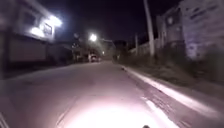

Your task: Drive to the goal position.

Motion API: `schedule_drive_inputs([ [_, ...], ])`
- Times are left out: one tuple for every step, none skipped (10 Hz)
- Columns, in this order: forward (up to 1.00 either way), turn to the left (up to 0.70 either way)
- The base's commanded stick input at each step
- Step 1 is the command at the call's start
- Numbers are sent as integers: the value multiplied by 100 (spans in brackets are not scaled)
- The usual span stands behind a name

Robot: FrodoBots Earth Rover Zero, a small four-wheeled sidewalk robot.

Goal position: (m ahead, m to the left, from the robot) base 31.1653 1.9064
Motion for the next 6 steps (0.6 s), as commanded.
schedule_drive_inputs([
  [70, 0],
  [70, 0],
  [70, 0],
  [70, 0],
  [70, 0],
  [70, 0],
])
